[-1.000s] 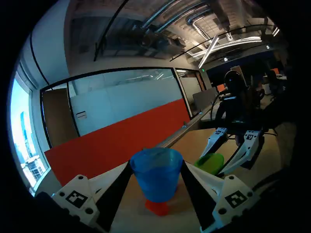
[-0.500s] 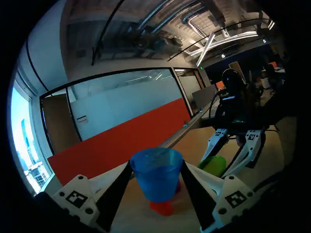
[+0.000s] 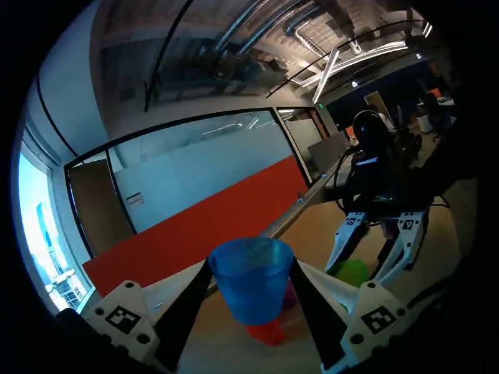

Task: Pour water

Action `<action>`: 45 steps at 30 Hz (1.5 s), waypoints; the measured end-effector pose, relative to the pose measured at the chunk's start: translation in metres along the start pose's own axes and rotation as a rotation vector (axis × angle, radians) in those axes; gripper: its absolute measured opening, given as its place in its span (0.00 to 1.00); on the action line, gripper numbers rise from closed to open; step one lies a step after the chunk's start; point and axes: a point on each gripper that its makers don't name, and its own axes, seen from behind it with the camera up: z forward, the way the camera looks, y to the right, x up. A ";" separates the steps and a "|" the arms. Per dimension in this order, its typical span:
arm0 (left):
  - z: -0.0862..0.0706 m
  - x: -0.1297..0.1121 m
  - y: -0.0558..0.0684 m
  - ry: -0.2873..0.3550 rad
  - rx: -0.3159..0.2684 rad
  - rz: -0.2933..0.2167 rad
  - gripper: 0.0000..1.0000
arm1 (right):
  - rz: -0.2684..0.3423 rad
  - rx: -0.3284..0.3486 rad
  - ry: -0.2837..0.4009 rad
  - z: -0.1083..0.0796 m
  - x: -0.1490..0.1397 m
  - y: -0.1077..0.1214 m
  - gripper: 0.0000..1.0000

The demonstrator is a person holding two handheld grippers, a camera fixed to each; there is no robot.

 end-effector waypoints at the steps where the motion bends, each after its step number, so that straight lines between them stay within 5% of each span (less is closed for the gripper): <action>1: 0.000 0.001 0.000 0.000 0.001 0.003 0.86 | -0.001 0.002 0.001 0.001 0.000 -0.001 0.93; 45: -0.002 0.007 0.005 0.009 -0.001 0.179 0.86 | -0.017 0.049 0.001 0.016 -0.003 -0.013 0.93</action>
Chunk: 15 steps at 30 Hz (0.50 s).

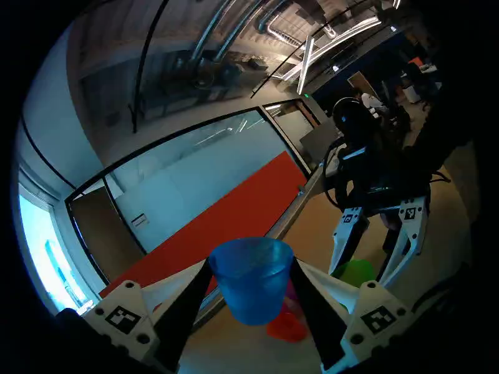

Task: Pour water

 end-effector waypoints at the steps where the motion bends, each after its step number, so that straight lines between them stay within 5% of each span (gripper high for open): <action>1: 0.000 -0.001 0.001 -0.002 -0.002 0.004 0.86 | 0.000 0.000 0.000 0.000 0.000 0.000 0.93; 15: -0.002 -0.002 0.001 -0.009 -0.009 0.051 0.86 | -0.006 -0.001 0.001 0.002 0.001 0.001 0.92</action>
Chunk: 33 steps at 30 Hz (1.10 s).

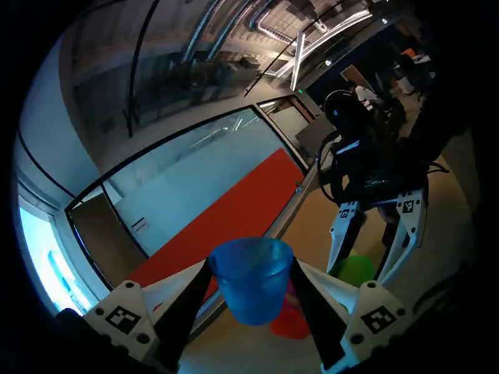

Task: Pour water

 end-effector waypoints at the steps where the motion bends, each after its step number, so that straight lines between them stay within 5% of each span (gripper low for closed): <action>1: 0.000 0.000 0.000 -0.001 0.000 0.003 0.86 | 0.000 0.000 0.001 0.000 0.000 0.000 0.92; 33: -0.002 0.005 0.003 -0.008 -0.009 0.052 0.86 | 0.001 0.011 0.021 0.006 0.006 -0.003 0.93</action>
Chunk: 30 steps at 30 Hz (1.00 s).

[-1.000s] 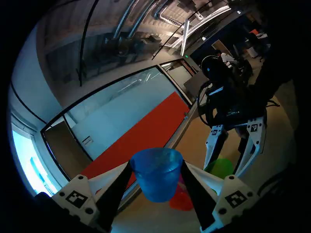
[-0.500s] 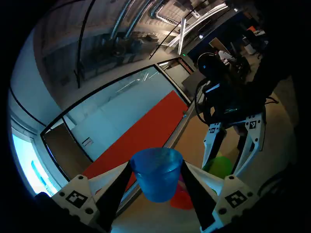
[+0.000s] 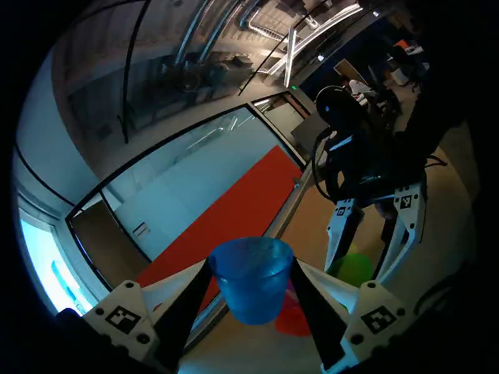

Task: Pour water

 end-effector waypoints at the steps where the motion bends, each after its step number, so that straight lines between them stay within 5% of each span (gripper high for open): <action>1: 0.000 0.000 0.000 0.000 0.000 0.002 0.86 | 0.000 0.000 0.001 0.000 0.000 0.000 0.93; 30: -0.002 0.008 0.003 0.022 -0.001 0.064 0.86 | -0.015 -0.002 0.014 0.004 0.005 0.000 0.93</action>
